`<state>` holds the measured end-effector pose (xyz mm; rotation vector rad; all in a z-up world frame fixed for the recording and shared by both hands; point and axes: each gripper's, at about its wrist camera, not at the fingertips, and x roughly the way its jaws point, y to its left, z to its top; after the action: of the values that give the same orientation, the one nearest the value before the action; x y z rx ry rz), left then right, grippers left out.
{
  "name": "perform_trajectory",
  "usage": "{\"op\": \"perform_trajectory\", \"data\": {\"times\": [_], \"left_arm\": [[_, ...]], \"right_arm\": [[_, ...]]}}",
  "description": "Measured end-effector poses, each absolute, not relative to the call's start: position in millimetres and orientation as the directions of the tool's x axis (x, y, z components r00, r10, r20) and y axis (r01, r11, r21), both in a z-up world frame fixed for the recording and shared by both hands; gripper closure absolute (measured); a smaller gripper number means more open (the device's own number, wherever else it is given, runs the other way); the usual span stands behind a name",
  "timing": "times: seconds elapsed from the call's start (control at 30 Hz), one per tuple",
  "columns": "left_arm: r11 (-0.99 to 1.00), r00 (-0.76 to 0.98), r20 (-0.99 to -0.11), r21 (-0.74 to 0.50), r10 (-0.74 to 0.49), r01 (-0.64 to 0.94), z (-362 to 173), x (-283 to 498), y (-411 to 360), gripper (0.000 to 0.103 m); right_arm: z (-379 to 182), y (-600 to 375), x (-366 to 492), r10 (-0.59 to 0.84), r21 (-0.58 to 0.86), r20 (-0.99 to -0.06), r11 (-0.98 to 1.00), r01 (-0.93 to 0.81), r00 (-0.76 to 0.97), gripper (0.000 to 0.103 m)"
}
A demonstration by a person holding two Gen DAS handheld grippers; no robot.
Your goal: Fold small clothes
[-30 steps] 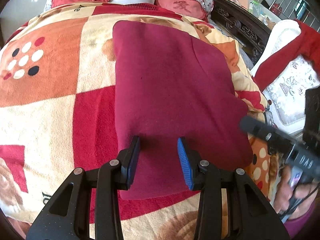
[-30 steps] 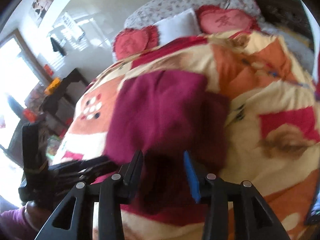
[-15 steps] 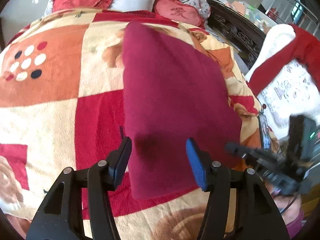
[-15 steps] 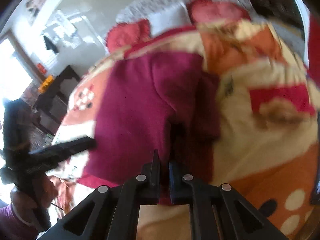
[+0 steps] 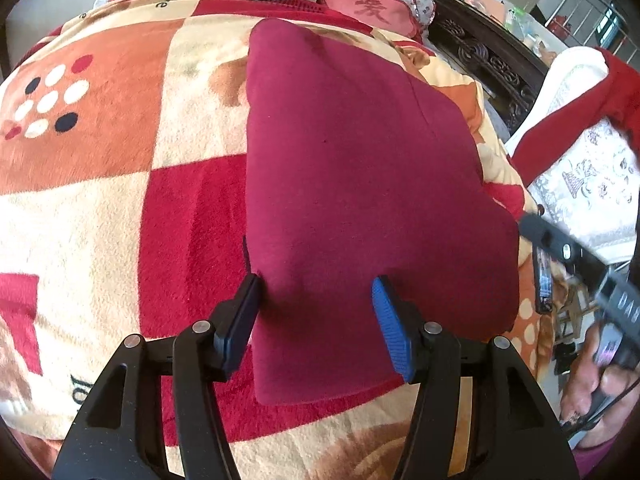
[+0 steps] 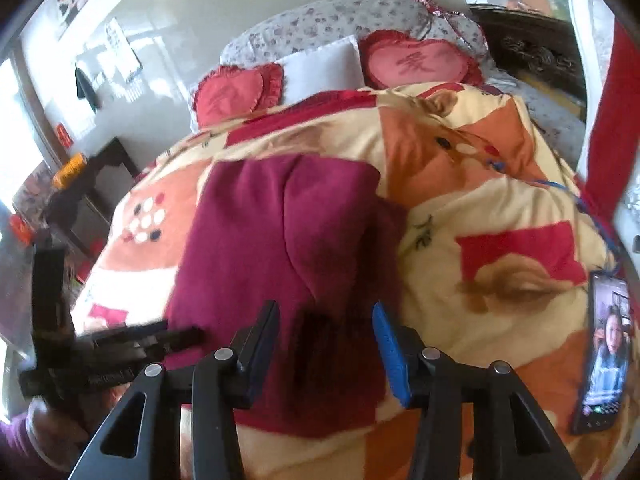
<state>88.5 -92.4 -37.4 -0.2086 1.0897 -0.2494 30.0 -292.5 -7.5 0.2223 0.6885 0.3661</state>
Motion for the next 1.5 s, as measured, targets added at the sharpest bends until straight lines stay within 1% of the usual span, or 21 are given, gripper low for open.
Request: {"op": "perform_trajectory", "data": {"times": [0.07,0.1,0.13,0.17,0.2,0.27,0.3,0.4,0.63,0.93,0.97,1.03,1.07,1.1,1.17,1.27,1.43,1.5], "left_arm": [[0.955,0.441,-0.848,-0.281,-0.295,0.097,-39.2,89.1,-94.5,0.045],[0.955,0.441,-0.848,-0.281,-0.294,0.096,-39.9,89.7,-94.8,0.044],[0.955,0.441,-0.849,-0.280,-0.293,0.095,-40.0,90.1,-95.1,0.044],[0.955,0.439,-0.849,-0.279,-0.293,0.097,-39.9,90.4,-95.5,0.044],[0.955,0.436,-0.851,-0.280,-0.294,0.098,-40.0,91.0,-95.7,0.044],[0.954,0.432,-0.852,-0.284,-0.297,0.097,-41.1,92.5,-95.0,0.044],[0.954,0.432,-0.852,-0.284,-0.296,0.095,-42.1,92.6,-94.4,0.042],[0.953,0.423,-0.855,-0.291,-0.300,0.086,-47.8,94.2,-95.1,0.042],[0.957,0.437,-0.853,-0.276,-0.285,0.087,-42.0,90.2,-94.5,0.042],[0.959,0.455,-0.846,-0.270,-0.277,0.082,-34.8,85.8,-86.8,0.042],[0.959,0.457,-0.845,-0.271,-0.278,0.083,-33.6,85.4,-86.6,0.042],[0.955,0.461,-0.838,-0.284,-0.291,0.087,-30.7,85.5,-84.8,0.042],[0.952,0.462,-0.834,-0.294,-0.301,0.090,-29.1,86.0,-83.2,0.042],[0.949,0.464,-0.830,-0.303,-0.310,0.090,-27.9,87.1,-82.3,0.042],[0.941,0.462,-0.823,-0.326,-0.330,0.092,-26.6,91.0,-78.7,0.042],[0.921,0.439,-0.814,-0.377,-0.380,0.099,-28.7,99.5,-75.0,0.038],[0.878,0.421,-0.780,-0.469,-0.463,0.097,-32.2,111.8,-68.3,0.030],[0.865,0.412,-0.772,-0.492,-0.484,0.095,-34.6,117.9,-64.8,0.030]], "right_arm": [[-6.0,-283.5,40.3,0.413,0.315,-0.570,0.908,-0.276,0.710,0.057],[-6.4,-280.4,44.6,0.408,0.303,-0.571,0.911,-0.280,0.713,0.059],[-9.5,-275.6,50.7,0.395,0.285,-0.583,0.918,-0.277,0.710,0.062],[-13.9,-271.3,57.6,0.371,0.259,-0.606,0.929,-0.266,0.704,0.068],[-20.5,-268.8,66.7,0.336,0.229,-0.632,0.942,-0.246,0.699,0.070],[-32.7,-273.4,73.6,0.319,0.235,-0.654,0.948,-0.216,0.686,0.070],[-38.7,-277.0,75.2,0.312,0.236,-0.657,0.950,-0.205,0.687,0.070],[-51.5,-286.8,72.7,0.316,0.265,-0.654,0.947,-0.184,0.688,0.070],[-47.5,-284.0,70.7,0.295,0.236,-0.663,0.955,-0.182,0.688,0.070],[-51.2,-285.5,62.9,0.277,0.251,-0.662,0.957,-0.143,0.696,0.070],[-49.7,-285.7,62.8,0.282,0.255,-0.664,0.956,-0.144,0.693,0.068],[-47.6,-287.6,62.4,0.282,0.265,-0.661,0.955,-0.136,0.695,0.054],[-46.9,-289.7,62.3,0.279,0.271,-0.658,0.954,-0.126,0.699,0.044],[-47.1,-292.1,62.1,0.284,0.282,-0.653,0.952,-0.123,0.702,0.039],[-49.4,-298.2,63.0,0.316,0.326,-0.641,0.937,-0.125,0.699,0.036],[-52.2,-303.3,67.1,0.345,0.352,-0.633,0.925,-0.139,0.693,0.028],[-51.8,-305.9,78.7,0.393,0.358,-0.609,0.911,-0.204,0.689,0.024],[-52.6,-308.7,86.7,0.419,0.377,-0.594,0.899,-0.223,0.687,0.020]]}}
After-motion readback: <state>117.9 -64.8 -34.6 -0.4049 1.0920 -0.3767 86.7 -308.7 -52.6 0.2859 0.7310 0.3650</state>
